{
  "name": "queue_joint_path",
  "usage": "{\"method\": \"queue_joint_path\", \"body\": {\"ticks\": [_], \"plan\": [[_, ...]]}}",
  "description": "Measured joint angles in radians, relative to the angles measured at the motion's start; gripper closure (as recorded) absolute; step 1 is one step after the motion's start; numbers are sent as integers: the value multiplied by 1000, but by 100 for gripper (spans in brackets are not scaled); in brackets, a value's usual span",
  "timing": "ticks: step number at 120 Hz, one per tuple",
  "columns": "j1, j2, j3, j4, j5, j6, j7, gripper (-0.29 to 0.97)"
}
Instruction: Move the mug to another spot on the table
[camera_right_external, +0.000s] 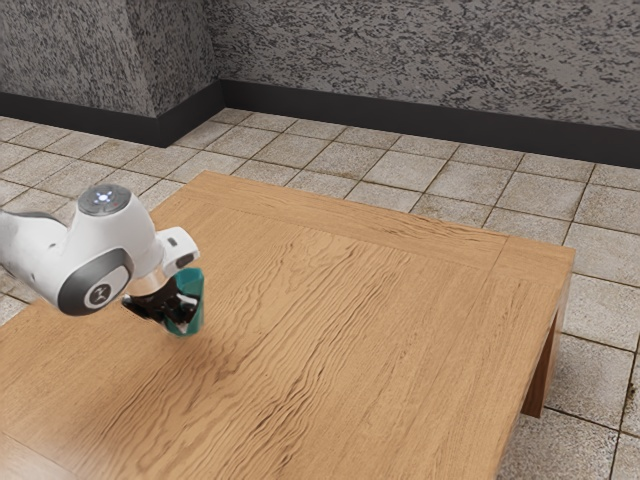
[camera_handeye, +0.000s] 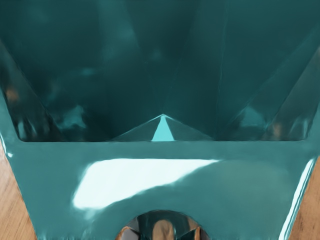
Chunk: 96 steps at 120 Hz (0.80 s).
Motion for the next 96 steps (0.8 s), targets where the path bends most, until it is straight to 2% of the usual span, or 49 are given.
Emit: {"method": "queue_joint_path", "body": {"ticks": [27, 42, 69, 96], "plan": [[-59, 93, -15, 72, -6, 98, -3, 70], [-114, 159, 7, 123, -7, 138, -3, 71], [-125, 151, 5, 90, -6, 155, -1, 71], [-177, 169, 3, 86, -4, 136, 0, 72]]}}
